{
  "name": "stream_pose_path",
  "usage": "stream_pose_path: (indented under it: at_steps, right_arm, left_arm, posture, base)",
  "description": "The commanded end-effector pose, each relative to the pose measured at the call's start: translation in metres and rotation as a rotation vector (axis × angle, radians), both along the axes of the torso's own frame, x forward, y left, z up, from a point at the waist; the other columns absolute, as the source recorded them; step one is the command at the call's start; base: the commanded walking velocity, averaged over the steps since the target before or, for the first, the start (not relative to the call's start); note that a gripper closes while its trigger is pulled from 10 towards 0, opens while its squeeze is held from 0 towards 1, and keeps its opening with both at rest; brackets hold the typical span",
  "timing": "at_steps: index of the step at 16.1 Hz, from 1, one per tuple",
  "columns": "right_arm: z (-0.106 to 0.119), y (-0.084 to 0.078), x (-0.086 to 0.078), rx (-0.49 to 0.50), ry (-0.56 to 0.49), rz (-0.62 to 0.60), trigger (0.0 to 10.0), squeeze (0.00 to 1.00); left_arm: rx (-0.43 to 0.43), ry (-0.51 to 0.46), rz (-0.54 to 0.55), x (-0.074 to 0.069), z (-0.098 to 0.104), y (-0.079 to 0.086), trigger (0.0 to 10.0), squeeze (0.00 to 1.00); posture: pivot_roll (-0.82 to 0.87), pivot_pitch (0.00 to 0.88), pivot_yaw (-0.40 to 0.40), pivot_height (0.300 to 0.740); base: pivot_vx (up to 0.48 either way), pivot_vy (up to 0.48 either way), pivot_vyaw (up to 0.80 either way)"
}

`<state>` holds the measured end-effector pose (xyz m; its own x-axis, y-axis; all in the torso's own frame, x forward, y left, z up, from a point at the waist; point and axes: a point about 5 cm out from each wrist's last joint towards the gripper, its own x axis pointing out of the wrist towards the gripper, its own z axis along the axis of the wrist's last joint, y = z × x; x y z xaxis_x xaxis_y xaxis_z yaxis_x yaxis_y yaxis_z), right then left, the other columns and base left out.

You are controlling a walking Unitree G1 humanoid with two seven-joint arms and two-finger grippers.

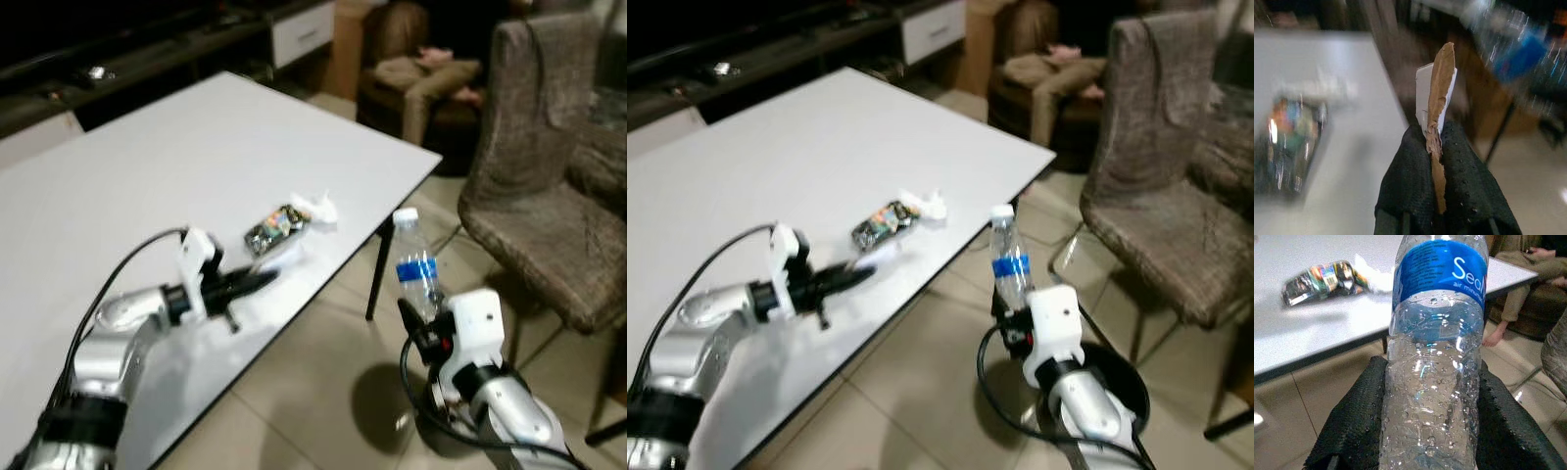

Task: Picking trash to rubbish bin

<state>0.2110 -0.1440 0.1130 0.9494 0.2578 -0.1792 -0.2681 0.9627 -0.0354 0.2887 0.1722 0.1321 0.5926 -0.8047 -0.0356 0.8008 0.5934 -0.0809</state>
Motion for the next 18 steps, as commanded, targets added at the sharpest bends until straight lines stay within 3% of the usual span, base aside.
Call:
stream_pose_path:
  at_steps: [1, 2, 3, 4, 5, 6, 8, 9, 11, 13, 18]
  right_arm:
    - [0.01, -0.001, 0.008, 0.0, -0.05, -0.012, 10.0, 0.0]
    - [0.007, -0.003, 0.01, -0.008, -0.055, -0.028, 10.0, 0.0]
    - [0.006, -0.008, 0.013, 0.005, -0.052, -0.055, 10.0, 0.0]
    - [0.005, -0.007, 0.013, 0.0, -0.046, -0.055, 10.0, 0.0]
    - [0.0, -0.007, 0.012, -0.012, -0.029, -0.061, 10.0, 0.0]
    - [-0.002, -0.008, 0.01, -0.013, -0.012, -0.073, 10.0, 0.0]
    - [-0.017, -0.009, 0.009, -0.028, 0.06, -0.1, 10.0, 0.0]
    - [-0.028, -0.011, 0.009, -0.048, 0.123, -0.118, 10.0, 0.0]
    - [-0.033, -0.012, 0.009, -0.052, 0.151, -0.12, 10.0, 0.0]
    - [-0.042, -0.013, 0.004, -0.083, 0.205, -0.111, 10.0, 0.0]
    - [-0.042, -0.01, 0.003, -0.096, 0.211, -0.095, 10.0, 0.0]
  left_arm:
    - [-0.094, -0.036, 0.077, -0.003, 0.013, -0.015, 0.0, 0.0]
    - [-0.129, -0.025, 0.13, -0.005, 0.007, -0.021, 0.0, 0.0]
    - [-0.098, 0.009, 0.258, -0.008, -0.006, -0.033, 0.0, 0.0]
    - [-0.062, 0.012, 0.305, -0.01, -0.009, -0.034, 0.0, 0.0]
    - [-0.035, 0.041, 0.377, -0.016, -0.014, -0.035, 6.1, 0.0]
    - [0.009, 0.038, 0.422, -0.018, -0.017, -0.035, 10.0, 0.0]
    - [0.083, 0.044, 0.525, -0.027, -0.02, -0.031, 10.0, 0.0]
    - [0.098, 0.0, 0.565, -0.032, -0.02, -0.027, 10.0, 0.0]
    - [0.143, -0.031, 0.564, -0.038, -0.022, -0.027, 10.0, 0.0]
    - [0.179, 0.007, 0.592, -0.049, -0.036, -0.025, 10.0, 0.0]
    - [0.228, 0.012, 0.574, -0.06, -0.049, -0.033, 10.0, 0.0]
  posture:
    - [-0.06, 0.0, -0.006, 0.74]
    - [-0.05, 0.022, -0.016, 0.74]
    - [-0.01, 0.009, -0.004, 0.74]
    - [-0.03, 0.048, -0.013, 0.74]
    - [-0.04, 0.048, -0.002, 0.74]
    - [-0.03, 0.063, -0.013, 0.74]
    - [-0.05, 0.084, -0.013, 0.74]
    - [-0.05, 0.093, -0.015, 0.74]
    - [-0.06, 0.095, -0.017, 0.74]
    - [-0.07, 0.096, -0.023, 0.74]
    - [-0.08, 0.093, -0.041, 0.74]
  base:
    - [0.0, 0.0, -0.77]
    - [0.0, 0.0, -0.8]
    - [0.0, 0.0, -0.8]
    - [0.0, 0.0, -0.8]
    - [0.0, 0.0, -0.8]
    - [0.0, 0.0, -0.8]
    - [0.0, 0.0, -0.8]
    - [0.0, 0.0, -0.8]
    - [0.0, 0.0, -0.8]
    - [0.0, 0.0, -0.8]
    - [0.0, 0.0, -0.8]
